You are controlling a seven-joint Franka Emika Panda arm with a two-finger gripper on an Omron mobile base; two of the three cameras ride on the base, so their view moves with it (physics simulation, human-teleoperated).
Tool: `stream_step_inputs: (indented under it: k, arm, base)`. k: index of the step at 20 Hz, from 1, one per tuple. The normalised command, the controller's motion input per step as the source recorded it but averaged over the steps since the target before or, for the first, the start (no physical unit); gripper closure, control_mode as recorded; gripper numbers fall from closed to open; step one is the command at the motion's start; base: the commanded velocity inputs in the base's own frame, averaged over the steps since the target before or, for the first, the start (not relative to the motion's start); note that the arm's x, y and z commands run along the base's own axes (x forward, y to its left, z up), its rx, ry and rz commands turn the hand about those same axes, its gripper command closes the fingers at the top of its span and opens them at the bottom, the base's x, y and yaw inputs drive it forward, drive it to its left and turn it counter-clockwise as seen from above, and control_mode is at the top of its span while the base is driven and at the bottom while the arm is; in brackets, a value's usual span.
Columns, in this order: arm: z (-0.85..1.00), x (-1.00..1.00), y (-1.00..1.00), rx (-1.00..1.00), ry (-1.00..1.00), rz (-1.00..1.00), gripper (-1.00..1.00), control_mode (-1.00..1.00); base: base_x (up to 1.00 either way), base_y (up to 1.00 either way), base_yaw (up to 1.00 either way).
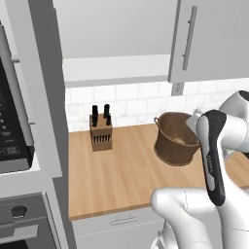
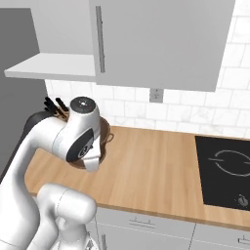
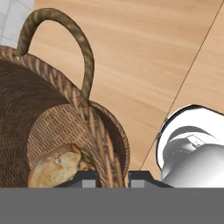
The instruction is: Open the cabinet, pick up the bread from the cabinet and place it in the basket. Then move the basket to the dining counter.
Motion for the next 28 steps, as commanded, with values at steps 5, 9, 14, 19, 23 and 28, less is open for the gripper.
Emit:
stream_step_inputs:
  k: [5, 9, 14, 19, 23, 28]
  arm:
    - [0.08, 0.0, 0.03, -0.05, 0.0, -0.01, 1.0, -1.0]
    - [0.06, 0.0, 0.05, -0.04, -0.02, 0.0, 1.0, -1.0]
    - [0.0, 0.0, 0.0, 0.0, 0.0, 0.0, 1.0, -1.0]
    - [0.0, -0.02, 0.0, 0.0, 0.0, 0.0, 1.0, 1.0]
    - [0.0, 0.0, 0.0, 0.0, 0.0, 0.0, 1.0, 1.0]
    - [0.0, 0.0, 0.0, 0.0, 0.0, 0.0, 1.0, 1.0]
  base:
    - [0.0, 0.0, 0.0]
    - [0.0, 0.0, 0.0]
    - [0.0, 0.0, 0.0]
    - [-0.06, -0.05, -0.01]
    - [-0.62, -0.38, -0.12]
    - [-0.72, -0.49, -0.31]
